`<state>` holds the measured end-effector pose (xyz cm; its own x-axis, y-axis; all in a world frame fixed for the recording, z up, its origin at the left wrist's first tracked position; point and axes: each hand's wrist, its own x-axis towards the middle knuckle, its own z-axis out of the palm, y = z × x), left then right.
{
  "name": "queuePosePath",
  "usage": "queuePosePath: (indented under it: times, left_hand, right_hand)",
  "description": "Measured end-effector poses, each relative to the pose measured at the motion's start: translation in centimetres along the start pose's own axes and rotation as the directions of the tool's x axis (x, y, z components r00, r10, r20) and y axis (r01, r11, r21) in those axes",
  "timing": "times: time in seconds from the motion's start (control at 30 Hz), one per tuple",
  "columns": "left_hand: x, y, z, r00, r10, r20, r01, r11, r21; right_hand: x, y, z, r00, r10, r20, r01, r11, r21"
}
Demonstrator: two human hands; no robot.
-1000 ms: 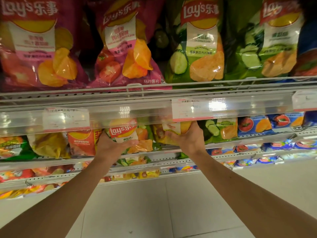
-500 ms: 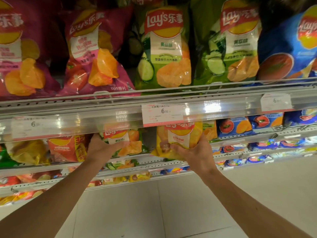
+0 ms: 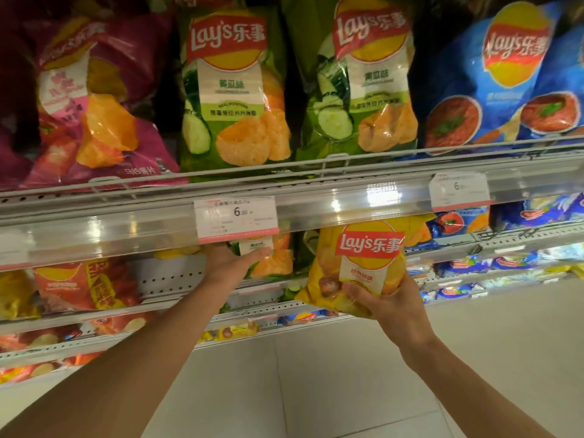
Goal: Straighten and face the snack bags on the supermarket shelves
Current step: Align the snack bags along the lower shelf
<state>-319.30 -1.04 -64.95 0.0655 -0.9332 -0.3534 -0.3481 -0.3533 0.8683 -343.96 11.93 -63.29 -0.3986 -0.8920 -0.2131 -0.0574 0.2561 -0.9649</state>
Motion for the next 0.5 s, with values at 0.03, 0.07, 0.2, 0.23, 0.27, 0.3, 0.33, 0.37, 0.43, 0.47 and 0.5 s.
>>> queuePosePath:
  times: [0.03, 0.07, 0.2, 0.23, 0.27, 0.3, 0.33, 0.37, 0.43, 0.47, 0.5]
  left_hand:
    - [0.1, -0.1, 0.3, 1.000, -0.012, 0.004, 0.012, 1.000, 0.003]
    - [0.3, -0.2, 0.4, 1.000, -0.023, 0.004, 0.023, 1.000, 0.006]
    - [0.8, -0.7, 0.5, 0.999, -0.051, -0.003, 0.051, 0.998, 0.041]
    - [0.8, -0.8, 0.5, 0.998, -0.054, 0.013, 0.054, 0.998, 0.045]
    - [0.8, -0.8, 0.6, 0.998, -0.060, 0.034, 0.058, 0.997, 0.043]
    - [0.8, -0.8, 0.6, 0.997, -0.065, 0.049, 0.063, 0.997, 0.047]
    - [0.7, -0.6, 0.7, 0.996, -0.070, 0.058, 0.066, 0.996, 0.057]
    - [0.7, -0.5, 0.6, 0.996, -0.070, 0.063, 0.065, 0.996, 0.068]
    - [0.5, -0.4, 0.2, 0.996, -0.041, 0.082, 0.034, 0.996, 0.083]
    - [0.3, -0.5, -0.3, 0.995, -0.015, 0.102, 0.004, 0.994, 0.108]
    - [0.1, -0.6, -0.9, 0.992, 0.014, 0.122, -0.031, 0.989, 0.144]
  right_hand:
    - [0.0, 0.1, -0.3, 1.000, 0.003, 0.014, -0.003, 1.000, 0.002]
    - [-0.1, 0.1, -0.5, 1.000, 0.003, 0.029, -0.003, 1.000, 0.006]
    - [-0.3, 0.5, -0.4, 0.998, -0.006, 0.066, 0.005, 1.000, 0.008]
    - [-0.3, 0.6, -0.3, 0.997, -0.005, 0.072, 0.004, 1.000, 0.008]
    - [-0.4, 0.7, -0.2, 0.997, -0.004, 0.081, 0.004, 1.000, 0.006]
    - [-0.4, 0.8, 0.1, 0.996, -0.001, 0.091, 0.001, 1.000, -0.002]
    - [-0.6, 0.8, 0.3, 0.995, 0.004, 0.101, -0.003, 1.000, -0.014]
    - [-0.7, 0.8, 0.6, 0.994, 0.009, 0.110, -0.006, 1.000, -0.026]
    - [-1.0, 0.7, 1.2, 0.991, 0.009, 0.134, -0.003, 0.999, -0.041]
    - [-1.2, 0.7, 1.5, 0.989, 0.005, 0.149, 0.002, 0.999, -0.047]
    - [-1.4, 0.6, 1.9, 0.987, 0.002, 0.159, 0.007, 0.998, -0.056]
